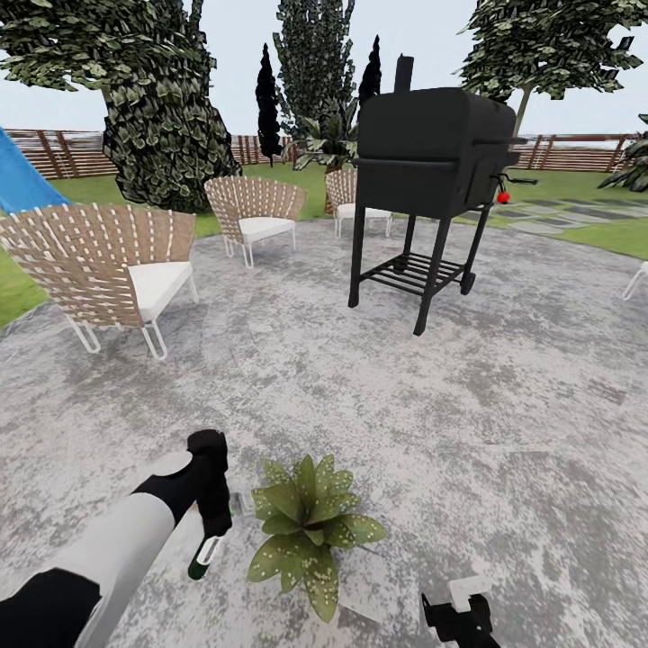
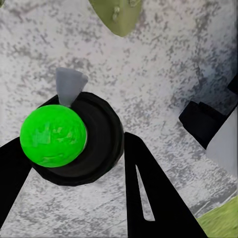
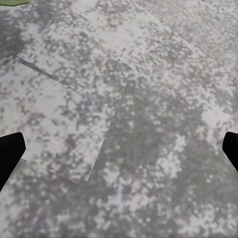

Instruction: Pick up the pesticide atomizer in the garden and spray insectifuge to fully cover both potted plants in the garden.

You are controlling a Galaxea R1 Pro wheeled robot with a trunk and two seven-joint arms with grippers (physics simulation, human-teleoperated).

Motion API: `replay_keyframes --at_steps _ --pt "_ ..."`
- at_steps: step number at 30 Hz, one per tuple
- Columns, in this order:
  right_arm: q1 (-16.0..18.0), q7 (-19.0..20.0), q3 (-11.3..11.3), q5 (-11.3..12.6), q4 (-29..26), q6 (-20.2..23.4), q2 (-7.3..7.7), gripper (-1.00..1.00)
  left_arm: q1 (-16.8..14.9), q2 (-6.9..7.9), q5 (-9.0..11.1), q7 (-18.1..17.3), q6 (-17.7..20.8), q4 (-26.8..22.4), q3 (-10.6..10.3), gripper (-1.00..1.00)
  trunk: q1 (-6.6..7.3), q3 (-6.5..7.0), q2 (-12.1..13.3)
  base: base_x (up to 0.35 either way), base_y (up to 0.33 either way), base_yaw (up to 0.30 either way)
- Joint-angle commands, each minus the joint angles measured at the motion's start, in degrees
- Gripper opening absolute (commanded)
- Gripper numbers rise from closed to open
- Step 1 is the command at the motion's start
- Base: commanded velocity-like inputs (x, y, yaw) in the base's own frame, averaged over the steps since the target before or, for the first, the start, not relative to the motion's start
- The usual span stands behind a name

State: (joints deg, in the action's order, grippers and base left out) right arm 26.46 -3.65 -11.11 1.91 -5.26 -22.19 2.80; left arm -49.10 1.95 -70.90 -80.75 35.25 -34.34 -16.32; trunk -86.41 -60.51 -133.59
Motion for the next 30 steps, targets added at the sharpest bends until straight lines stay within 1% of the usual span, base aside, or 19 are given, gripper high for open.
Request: replay_keyframes --at_steps 1,5,7,11,15,18,22,25,28,30 --pt "0.0 -0.3 -0.5 0.2 0.1 -0.1 0.01 1.00 -0.1 -0.24 -0.1 -0.4 0.6 -0.1 -0.3 -1.00 0.01 -0.05 0.0 0.000 0.000 0.000" --pt "0.0 -0.3 -0.5 0.1 0.1 -0.1 0.01 1.00 0.1 -0.41 -0.2 -0.3 0.6 -0.1 -0.3 -1.00 0.01 -0.05 0.0 0.000 0.000 0.000" --pt "0.0 -0.3 -0.5 0.1 0.0 -0.1 0.01 1.00 0.4 -0.34 -0.6 -0.3 0.6 0.0 -0.4 -1.00 0.01 -0.05 0.0 0.000 0.000 0.000" --pt "0.0 -0.3 -0.5 0.2 0.0 -0.1 0.01 1.00 0.0 -0.35 -0.9 -0.4 0.6 0.0 -0.4 -1.00 0.01 -0.05 0.0 0.000 0.000 0.000" --pt "0.0 -0.4 -0.5 0.2 0.0 -0.1 0.01 1.00 -0.6 0.25 -1.7 -0.3 0.6 0.0 -0.2 -1.00 0.01 -0.05 0.0 0.000 0.000 0.005" --pt "0.0 -0.4 -0.5 0.2 0.0 -0.1 0.01 1.00 -0.4 0.18 -1.8 -0.3 0.6 0.6 -0.3 -1.00 0.01 -0.05 0.0 0.006 0.000 0.171" --pt "0.0 -0.4 -0.5 0.2 0.0 -0.1 0.01 1.00 -0.1 -0.21 -1.7 -0.3 0.6 0.9 -0.5 -1.00 0.01 -0.05 0.0 0.185 0.000 0.249" --pt "0.0 -0.4 -0.5 0.2 0.0 -0.2 0.01 1.00 -0.1 -0.28 -1.8 -0.3 0.6 0.9 -0.4 -1.00 0.01 -0.05 0.0 0.307 0.000 0.080" --pt "0.0 -0.4 -0.5 0.2 0.0 -0.2 0.01 1.00 0.0 -0.36 -1.9 -0.3 0.6 0.9 -0.4 -1.00 0.01 -0.05 0.0 0.099 0.000 0.017" --pt "0.0 -0.4 -0.5 0.2 0.0 -0.2 0.01 1.00 -0.2 -0.40 -1.9 -0.4 0.6 0.9 -1.2 -1.00 0.01 -0.05 0.0 0.013 0.000 0.002"
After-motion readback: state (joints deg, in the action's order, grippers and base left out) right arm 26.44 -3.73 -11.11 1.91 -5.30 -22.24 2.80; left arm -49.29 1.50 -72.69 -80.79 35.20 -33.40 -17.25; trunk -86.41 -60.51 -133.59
